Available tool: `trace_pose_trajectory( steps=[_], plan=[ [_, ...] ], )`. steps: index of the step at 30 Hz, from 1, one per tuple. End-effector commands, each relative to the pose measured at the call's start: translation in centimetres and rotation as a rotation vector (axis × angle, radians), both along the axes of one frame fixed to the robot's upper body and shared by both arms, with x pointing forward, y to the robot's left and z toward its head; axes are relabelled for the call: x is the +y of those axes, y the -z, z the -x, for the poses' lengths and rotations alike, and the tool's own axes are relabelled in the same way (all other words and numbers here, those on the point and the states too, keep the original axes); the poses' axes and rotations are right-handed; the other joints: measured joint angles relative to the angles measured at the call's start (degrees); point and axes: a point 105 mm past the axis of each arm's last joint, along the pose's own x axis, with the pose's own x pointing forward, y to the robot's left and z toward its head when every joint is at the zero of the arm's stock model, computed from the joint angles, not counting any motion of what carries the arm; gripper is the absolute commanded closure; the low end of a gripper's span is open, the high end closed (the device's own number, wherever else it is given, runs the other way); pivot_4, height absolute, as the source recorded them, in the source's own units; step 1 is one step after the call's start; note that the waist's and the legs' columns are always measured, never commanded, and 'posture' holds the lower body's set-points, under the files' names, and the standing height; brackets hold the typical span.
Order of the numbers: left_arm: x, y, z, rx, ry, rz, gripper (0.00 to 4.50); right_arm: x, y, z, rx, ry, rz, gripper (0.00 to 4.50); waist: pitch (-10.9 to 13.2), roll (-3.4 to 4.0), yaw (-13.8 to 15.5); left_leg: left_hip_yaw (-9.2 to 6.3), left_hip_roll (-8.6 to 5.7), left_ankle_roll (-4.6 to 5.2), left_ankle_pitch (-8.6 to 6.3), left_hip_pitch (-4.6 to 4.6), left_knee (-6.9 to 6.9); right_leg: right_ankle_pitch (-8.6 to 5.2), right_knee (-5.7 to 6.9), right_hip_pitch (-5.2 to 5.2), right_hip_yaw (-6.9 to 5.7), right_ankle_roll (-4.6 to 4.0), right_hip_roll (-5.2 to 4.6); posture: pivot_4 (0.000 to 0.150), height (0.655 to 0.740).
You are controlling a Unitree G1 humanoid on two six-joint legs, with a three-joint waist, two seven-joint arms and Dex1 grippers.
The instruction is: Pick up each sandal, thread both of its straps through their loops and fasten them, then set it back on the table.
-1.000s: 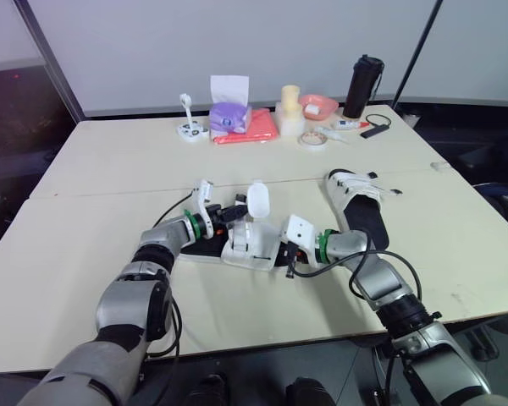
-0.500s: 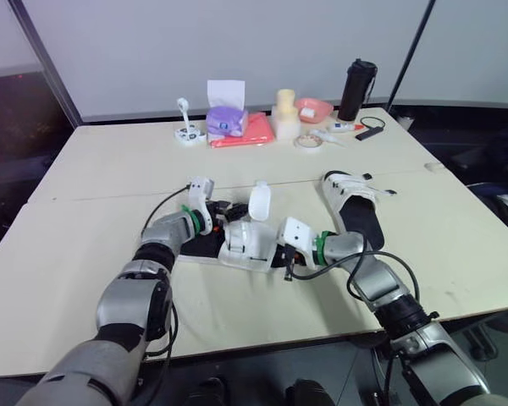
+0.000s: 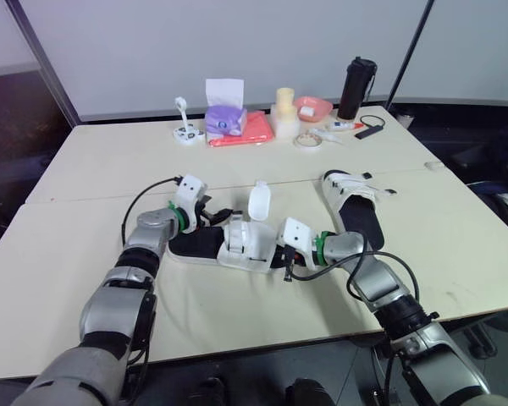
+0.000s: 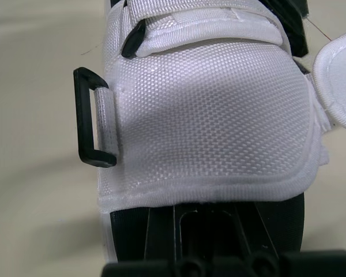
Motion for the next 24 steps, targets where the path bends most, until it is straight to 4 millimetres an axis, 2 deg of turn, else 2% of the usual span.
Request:
trace_pose_trajectory(
  steps=[1,5,10,13,18,24],
  plan=[
    [0.5,-2.9,0.9,-0.102,0.112,-0.003,0.21,0.0,2.8,0.9,0.085,-0.012,0.063,4.5,0.0,0.0,0.0,-0.01,0.0,0.0,0.0,-0.06,0.0,0.0,0.01,-0.06,-0.01,-0.01,0.0,0.15,0.74],
    [1.2,-2.8,3.4,-0.249,0.287,-0.24,0.21,0.0,2.7,0.9,0.083,-0.01,0.059,4.5,0.0,0.01,0.1,-0.01,0.02,0.0,0.0,-0.11,-0.01,0.01,0.01,-0.13,0.01,-0.03,0.01,0.15,0.74],
    [0.7,-2.1,5.8,-0.327,0.437,-0.331,0.21,0.1,2.7,0.8,0.079,-0.006,0.054,4.5,0.0,0.01,0.3,-0.03,0.01,0.0,0.0,-0.1,0.0,0.02,-0.01,-0.11,0.03,-0.06,0.0,0.15,0.74],
    [0.1,-1.5,7.1,-0.293,0.522,-0.31,0.21,0.0,2.6,0.7,0.077,-0.004,0.051,4.5,0.0,0.01,0.2,-0.03,0.01,0.0,0.0,-0.12,0.0,0.02,-0.01,-0.13,0.03,-0.07,0.0,0.15,0.74],
    [-0.8,-0.5,9.2,-0.142,0.651,-0.203,0.21,-0.2,2.4,0.6,0.072,-0.001,0.051,4.5,0.0,0.02,0.2,-0.03,0.01,0.0,0.0,-0.14,0.0,0.02,-0.01,-0.15,0.04,-0.08,0.0,0.15,0.74],
    [-1.4,0.8,10.1,-0.074,0.721,-0.22,0.21,-0.5,2.0,0.4,0.062,0.003,0.06,4.5,0.0,0.02,0.3,-0.03,0.0,0.01,0.0,-0.16,0.0,0.01,-0.03,-0.14,0.03,-0.07,-0.01,0.15,0.74]
  ],
)
